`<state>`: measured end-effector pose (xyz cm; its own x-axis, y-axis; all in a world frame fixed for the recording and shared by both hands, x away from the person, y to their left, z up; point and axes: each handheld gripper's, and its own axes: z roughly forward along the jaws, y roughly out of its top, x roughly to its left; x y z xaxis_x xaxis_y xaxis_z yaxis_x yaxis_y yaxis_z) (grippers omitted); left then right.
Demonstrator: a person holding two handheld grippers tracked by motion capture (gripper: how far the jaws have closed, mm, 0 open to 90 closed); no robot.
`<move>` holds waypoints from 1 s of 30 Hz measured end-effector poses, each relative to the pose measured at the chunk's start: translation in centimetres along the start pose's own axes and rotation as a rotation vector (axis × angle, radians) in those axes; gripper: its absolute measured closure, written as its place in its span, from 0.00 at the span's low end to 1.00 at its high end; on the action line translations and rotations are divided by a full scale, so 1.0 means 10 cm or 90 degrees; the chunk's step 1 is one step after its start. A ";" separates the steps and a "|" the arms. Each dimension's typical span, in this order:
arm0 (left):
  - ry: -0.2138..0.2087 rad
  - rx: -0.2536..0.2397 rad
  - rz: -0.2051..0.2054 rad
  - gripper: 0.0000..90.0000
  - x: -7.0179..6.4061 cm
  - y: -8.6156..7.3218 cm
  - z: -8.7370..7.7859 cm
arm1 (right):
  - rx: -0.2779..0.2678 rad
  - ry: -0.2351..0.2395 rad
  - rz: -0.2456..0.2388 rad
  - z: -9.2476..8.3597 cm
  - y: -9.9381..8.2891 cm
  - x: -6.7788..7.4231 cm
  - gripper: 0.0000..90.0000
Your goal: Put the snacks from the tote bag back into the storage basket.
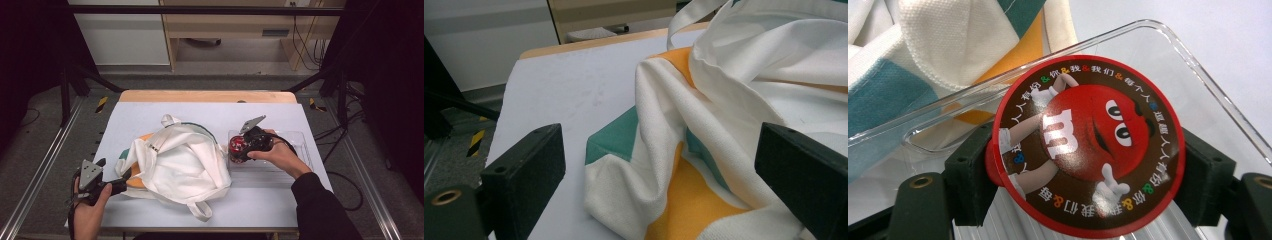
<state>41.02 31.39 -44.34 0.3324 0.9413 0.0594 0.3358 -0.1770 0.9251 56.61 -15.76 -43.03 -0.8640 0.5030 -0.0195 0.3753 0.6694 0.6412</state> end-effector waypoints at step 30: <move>-0.002 0.004 0.000 0.06 0.00 -0.01 0.00 | 0.028 -0.020 -0.014 -0.01 0.00 0.05 0.23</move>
<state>41.01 31.36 -44.42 0.3347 0.9406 0.0577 0.3413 -0.1781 0.9229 56.18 -15.61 -42.98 -0.8615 0.5045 -0.0576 0.3714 0.7034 0.6061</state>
